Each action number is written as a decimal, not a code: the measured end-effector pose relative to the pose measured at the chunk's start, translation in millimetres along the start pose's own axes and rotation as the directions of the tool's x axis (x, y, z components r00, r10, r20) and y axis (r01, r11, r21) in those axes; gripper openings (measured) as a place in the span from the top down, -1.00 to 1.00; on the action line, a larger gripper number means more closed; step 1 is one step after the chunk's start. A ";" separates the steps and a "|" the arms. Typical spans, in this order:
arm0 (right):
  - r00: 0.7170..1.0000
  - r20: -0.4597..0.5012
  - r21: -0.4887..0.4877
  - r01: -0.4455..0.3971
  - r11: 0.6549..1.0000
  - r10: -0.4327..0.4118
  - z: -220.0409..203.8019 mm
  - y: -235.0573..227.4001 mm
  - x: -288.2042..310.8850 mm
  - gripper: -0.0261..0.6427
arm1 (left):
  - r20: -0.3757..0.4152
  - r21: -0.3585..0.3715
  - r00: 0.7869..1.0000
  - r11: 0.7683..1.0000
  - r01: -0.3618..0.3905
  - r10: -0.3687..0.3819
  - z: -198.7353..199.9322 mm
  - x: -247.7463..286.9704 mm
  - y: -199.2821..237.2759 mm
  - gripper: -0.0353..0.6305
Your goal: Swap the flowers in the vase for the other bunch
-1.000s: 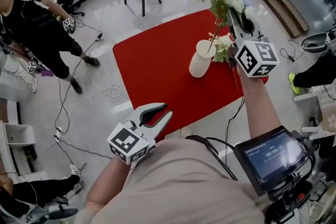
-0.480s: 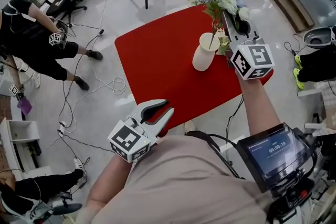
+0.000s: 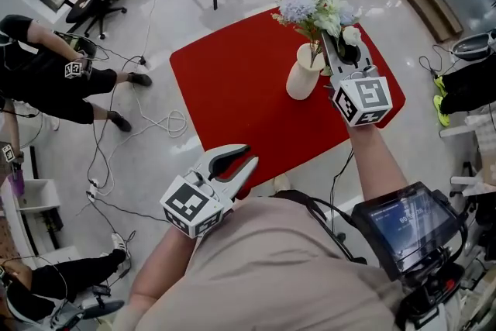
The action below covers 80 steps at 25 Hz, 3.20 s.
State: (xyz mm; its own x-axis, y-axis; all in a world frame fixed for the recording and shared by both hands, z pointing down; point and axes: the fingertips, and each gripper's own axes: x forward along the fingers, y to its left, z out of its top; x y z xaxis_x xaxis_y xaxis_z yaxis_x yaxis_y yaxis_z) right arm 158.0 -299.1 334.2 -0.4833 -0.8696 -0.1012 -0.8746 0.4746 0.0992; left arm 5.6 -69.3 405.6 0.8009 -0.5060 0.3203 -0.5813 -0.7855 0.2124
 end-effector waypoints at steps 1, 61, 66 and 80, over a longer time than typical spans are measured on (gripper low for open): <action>1.000 -0.007 -0.005 -0.001 1.000 0.000 -4.4 1.7 -1.8 0.77 | 0.001 0.000 1.000 1.000 0.001 -0.001 -0.1 -0.3 -0.2 0.71; 0.942 -0.233 0.000 0.248 0.969 -0.241 -68.4 39.5 -87.9 0.03 | -0.038 0.010 0.970 0.970 0.242 -0.241 -21.5 -44.0 -4.4 0.71; 0.937 -0.241 0.005 0.260 0.965 -0.252 -69.7 50.2 -103.8 0.03 | -0.029 0.018 0.969 0.969 0.247 -0.246 -27.3 -50.5 -6.7 0.71; 0.916 -0.337 -0.014 0.226 0.974 -0.217 -66.2 173.2 -146.7 0.68 | 0.004 0.012 0.971 0.971 0.241 -0.241 -51.4 -123.3 -1.0 0.71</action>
State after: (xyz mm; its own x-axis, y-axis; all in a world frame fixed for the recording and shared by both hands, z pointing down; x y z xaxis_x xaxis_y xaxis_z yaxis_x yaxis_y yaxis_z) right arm 80.0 -98.4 431.8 -0.2399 -0.9457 0.2191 -0.9605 0.2641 0.0882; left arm -100.0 12.3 413.4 0.9179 -0.3037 0.2556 -0.3697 -0.8884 0.2723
